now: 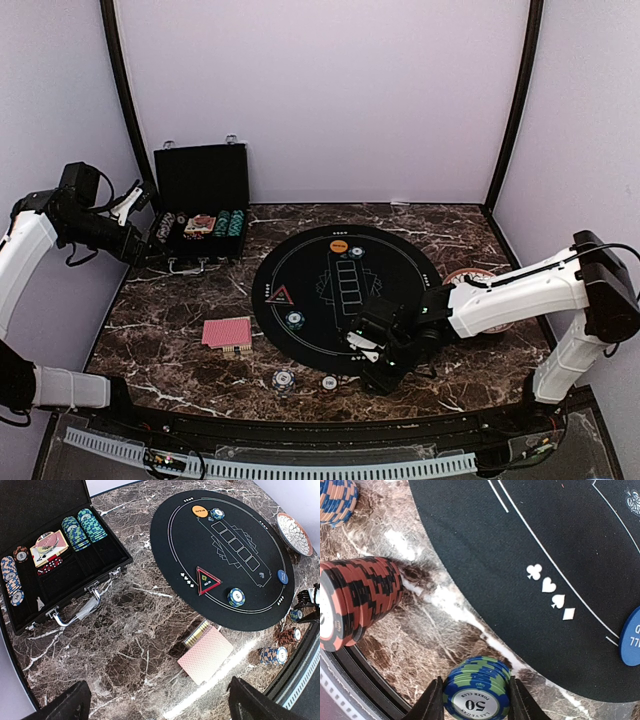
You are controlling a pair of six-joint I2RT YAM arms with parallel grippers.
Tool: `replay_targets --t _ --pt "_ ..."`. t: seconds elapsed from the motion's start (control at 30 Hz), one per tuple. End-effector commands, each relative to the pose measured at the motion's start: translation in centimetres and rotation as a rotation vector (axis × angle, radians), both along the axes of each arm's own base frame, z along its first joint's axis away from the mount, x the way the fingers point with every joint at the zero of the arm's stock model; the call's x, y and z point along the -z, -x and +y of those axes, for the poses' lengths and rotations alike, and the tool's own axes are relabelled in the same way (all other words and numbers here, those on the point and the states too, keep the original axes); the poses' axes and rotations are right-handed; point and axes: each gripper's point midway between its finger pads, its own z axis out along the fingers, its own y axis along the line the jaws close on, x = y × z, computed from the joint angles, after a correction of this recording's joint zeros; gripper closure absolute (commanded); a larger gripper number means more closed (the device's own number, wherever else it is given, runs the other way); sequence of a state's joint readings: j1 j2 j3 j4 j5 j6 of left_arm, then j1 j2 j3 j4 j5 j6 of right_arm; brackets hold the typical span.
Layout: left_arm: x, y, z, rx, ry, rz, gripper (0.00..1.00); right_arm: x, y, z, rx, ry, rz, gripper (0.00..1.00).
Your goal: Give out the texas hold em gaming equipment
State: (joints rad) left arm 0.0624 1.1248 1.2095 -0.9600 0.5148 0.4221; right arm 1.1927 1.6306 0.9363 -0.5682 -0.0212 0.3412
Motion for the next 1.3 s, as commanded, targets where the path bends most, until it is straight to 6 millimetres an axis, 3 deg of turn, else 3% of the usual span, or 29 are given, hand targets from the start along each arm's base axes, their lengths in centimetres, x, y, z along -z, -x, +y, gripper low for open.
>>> replay_targets --t 0.0,0.13,0.23,0.37,0.5,0.67,0.83,1.27 --pt "-0.3 0.3 -0.2 0.017 -0.004 -0.009 0.01 -0.1 0.3 -0.7 -0.004 0.026 -0.008 0.82" --pt "-0.4 0.3 -0.2 0.017 -0.002 -0.011 0.01 -2.0 -0.5 -0.2 0.008 0.001 -0.045 0.91" --pt "-0.5 0.2 -0.2 0.016 -0.001 -0.012 0.01 -3.9 -1.3 0.2 0.024 -0.028 -0.069 0.92" --pt "-0.5 0.2 -0.3 0.018 0.002 -0.013 0.01 -6.5 -3.5 0.3 0.084 -0.086 -0.087 0.92" --pt "-0.6 0.1 -0.3 0.019 0.007 -0.013 0.01 -7.2 -6.4 -1.1 0.168 -0.094 -0.111 0.92" --pt "-0.6 0.1 -0.3 0.015 0.008 -0.011 0.01 -5.3 -9.8 -4.4 0.293 -0.044 -0.128 0.92" --pt "-0.7 0.2 -0.3 0.017 0.004 -0.013 0.01 -3.6 -12.9 -6.1 0.424 -0.033 -0.135 0.93" --pt "-0.5 0.1 -0.3 0.02 0.001 -0.015 0.01 0.3 -15.0 -8.7 0.538 0.02 -0.11 0.94"
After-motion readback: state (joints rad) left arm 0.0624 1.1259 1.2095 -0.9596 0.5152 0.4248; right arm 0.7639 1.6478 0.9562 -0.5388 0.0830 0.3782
